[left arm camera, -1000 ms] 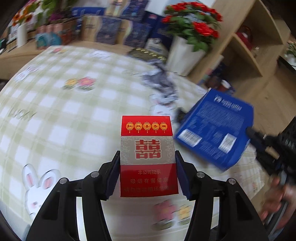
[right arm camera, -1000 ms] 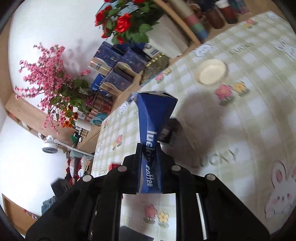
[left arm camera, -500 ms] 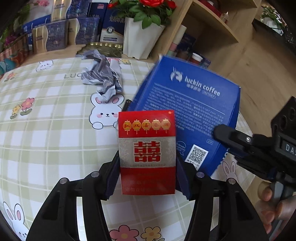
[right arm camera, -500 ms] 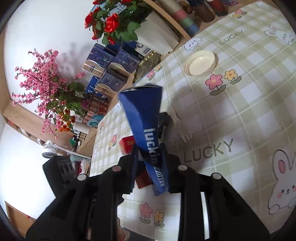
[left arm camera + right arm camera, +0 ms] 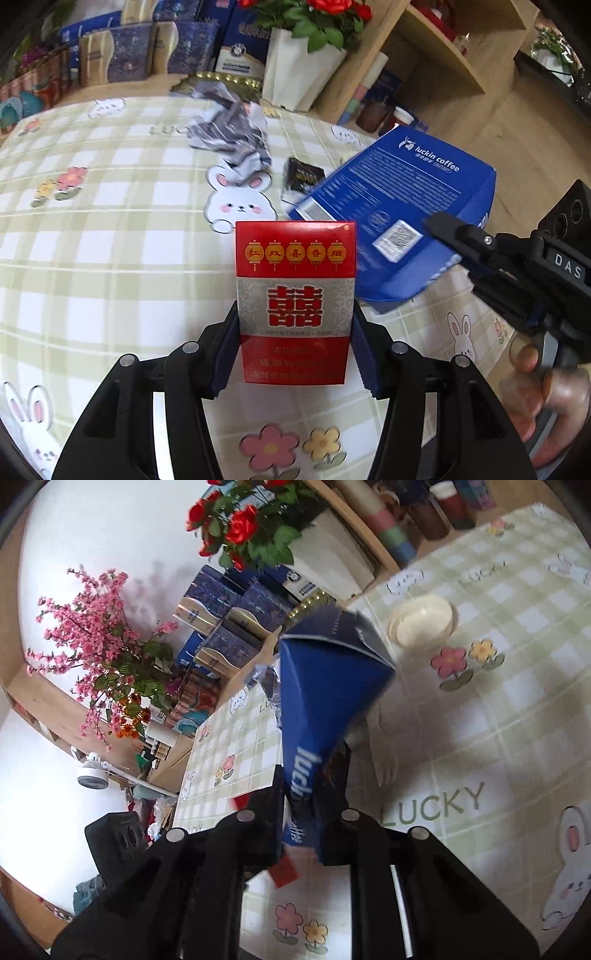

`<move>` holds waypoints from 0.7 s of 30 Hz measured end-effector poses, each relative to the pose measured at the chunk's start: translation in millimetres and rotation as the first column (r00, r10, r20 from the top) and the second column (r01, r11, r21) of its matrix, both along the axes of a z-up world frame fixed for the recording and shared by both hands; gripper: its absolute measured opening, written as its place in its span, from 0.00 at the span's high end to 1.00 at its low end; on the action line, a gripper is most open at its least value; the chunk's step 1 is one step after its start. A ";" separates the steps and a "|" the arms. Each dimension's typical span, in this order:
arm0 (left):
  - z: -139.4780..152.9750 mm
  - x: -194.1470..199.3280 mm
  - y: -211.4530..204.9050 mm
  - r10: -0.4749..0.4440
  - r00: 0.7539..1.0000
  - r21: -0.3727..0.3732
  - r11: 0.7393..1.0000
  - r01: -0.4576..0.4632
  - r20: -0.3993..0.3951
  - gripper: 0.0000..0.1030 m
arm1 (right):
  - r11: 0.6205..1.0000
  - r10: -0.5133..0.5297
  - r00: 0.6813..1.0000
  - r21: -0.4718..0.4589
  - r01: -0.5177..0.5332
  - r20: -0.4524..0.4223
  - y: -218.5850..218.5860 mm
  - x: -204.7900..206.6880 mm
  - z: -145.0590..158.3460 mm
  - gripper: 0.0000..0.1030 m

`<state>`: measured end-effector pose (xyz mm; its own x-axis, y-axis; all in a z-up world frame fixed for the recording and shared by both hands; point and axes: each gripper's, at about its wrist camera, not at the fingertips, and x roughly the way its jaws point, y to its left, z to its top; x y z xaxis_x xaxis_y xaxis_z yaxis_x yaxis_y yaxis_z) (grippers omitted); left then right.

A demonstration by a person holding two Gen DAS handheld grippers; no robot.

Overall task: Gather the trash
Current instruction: 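Carry the blue box over the pot and open the right tool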

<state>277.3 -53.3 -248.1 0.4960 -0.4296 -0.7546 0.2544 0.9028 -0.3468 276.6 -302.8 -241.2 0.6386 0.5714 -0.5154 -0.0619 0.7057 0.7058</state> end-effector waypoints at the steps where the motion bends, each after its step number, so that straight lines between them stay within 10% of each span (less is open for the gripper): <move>1: 4.7 -3.6 5.7 0.004 1.000 -0.003 1.000 -0.004 0.007 0.48 | 1.000 0.005 1.000 -0.007 -0.005 0.011 -1.9 -3.0 5.5 0.84; 21: 100.7 -164.4 92.2 0.069 0.992 -0.008 0.998 -0.068 0.105 0.48 | 0.982 0.190 0.979 0.013 -0.189 -0.069 -12.1 -139.6 66.5 0.84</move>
